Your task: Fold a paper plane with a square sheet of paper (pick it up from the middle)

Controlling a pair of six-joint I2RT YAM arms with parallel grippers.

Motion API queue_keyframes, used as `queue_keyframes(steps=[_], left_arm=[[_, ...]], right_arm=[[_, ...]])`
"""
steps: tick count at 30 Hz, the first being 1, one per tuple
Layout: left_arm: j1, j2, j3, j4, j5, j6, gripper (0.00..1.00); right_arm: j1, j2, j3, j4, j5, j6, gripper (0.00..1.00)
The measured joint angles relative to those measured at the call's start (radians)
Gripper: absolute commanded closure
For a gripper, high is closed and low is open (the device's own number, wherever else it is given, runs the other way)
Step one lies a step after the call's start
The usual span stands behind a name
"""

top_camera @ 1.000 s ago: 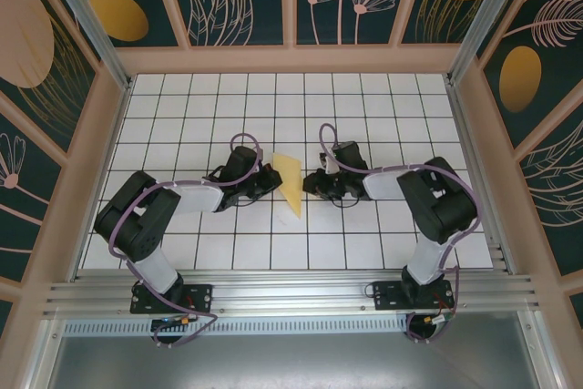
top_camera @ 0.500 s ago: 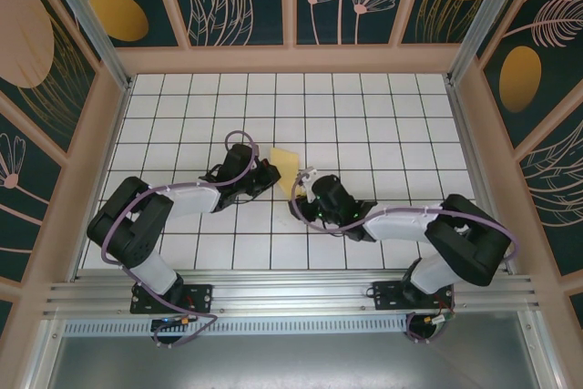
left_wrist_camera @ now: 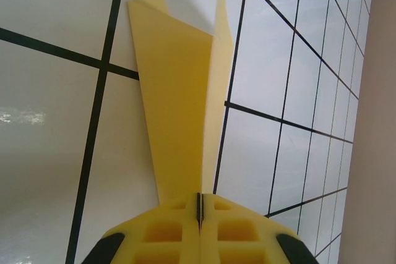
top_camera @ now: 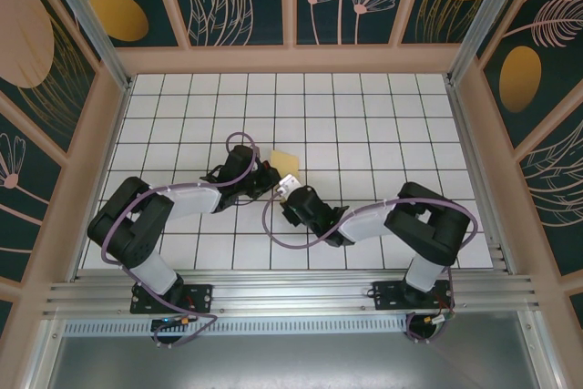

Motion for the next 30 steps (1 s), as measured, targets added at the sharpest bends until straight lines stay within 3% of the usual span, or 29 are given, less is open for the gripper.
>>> queue_keyframes(steps=[11,16,26,30], left_arm=[[0.0,0.002,0.005,-0.003,0.0,0.0,0.98],[0.0,0.003,0.011,-0.016,-0.003,0.0,0.97],[0.0,0.005,0.023,-0.036,-0.005,0.0,0.93],[0.0,0.005,0.024,-0.056,-0.022,0.0,0.88]], right_arm=[[0.005,0.062,0.014,0.06,0.052,-0.051,0.81],[0.014,0.07,0.013,0.078,0.066,-0.065,0.79],[0.018,0.075,0.003,0.111,0.101,-0.096,0.89],[0.018,0.083,0.003,0.121,0.103,-0.095,0.95]])
